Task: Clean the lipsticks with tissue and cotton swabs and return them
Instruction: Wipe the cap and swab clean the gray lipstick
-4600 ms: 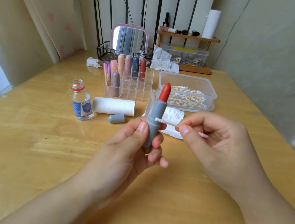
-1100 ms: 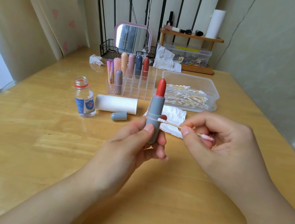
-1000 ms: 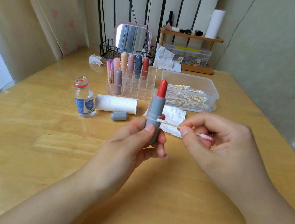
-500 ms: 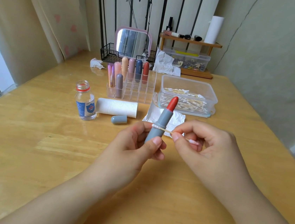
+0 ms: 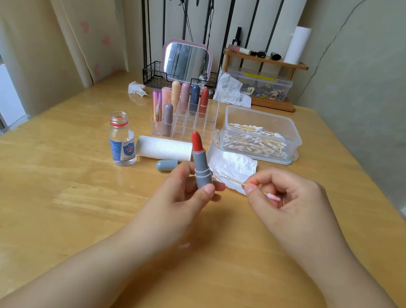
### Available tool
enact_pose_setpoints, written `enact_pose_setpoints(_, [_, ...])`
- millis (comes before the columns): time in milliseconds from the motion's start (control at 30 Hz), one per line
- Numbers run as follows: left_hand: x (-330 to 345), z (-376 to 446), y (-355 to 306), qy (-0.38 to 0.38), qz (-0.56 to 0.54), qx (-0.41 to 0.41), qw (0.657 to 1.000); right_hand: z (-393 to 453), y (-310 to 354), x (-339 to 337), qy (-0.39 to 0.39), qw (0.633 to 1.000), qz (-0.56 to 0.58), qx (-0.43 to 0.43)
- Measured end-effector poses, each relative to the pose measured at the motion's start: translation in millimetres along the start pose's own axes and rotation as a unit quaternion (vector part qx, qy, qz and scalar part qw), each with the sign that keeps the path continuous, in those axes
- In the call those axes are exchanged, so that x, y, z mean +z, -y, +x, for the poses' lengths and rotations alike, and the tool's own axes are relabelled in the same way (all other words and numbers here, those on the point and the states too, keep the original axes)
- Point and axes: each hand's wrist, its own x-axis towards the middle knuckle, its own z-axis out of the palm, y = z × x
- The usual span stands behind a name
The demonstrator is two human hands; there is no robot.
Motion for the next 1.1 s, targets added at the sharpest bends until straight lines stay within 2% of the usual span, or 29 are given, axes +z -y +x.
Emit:
enact_pose_setpoints(67, [-4, 5, 5, -0.031, 0.084, -0.005, 0.996, 2, -7, -3, -0.001, 1.0, 0.011, 0.026])
enact_pose_setpoints(133, [-7, 11, 9, -0.074, 0.186, 0.015, 0.98, 4, -12, -5, -0.002, 0.999, 0.003, 0.043])
enact_pose_setpoints(200, [-9, 17, 11, -0.107, 0.244, 0.026, 0.964, 5, -17, -6, -0.004, 0.998, -0.005, 0.056])
enact_pose_setpoints(333, [-12, 25, 21, -0.1, 0.33, 0.008, 0.939, 4, -22, -3, -0.004, 0.997, -0.01, 0.076])
enact_pose_setpoints(967, [-16, 19, 18, -0.091, 0.403, -0.031, 0.91, -4, -18, 9, 0.068, 0.993, -0.011, 0.095])
enact_pose_setpoints(1100, [-17, 15, 16, -0.103, 0.378, -0.039, 0.919, -4, -16, 10, 0.07, 0.993, -0.005, 0.096])
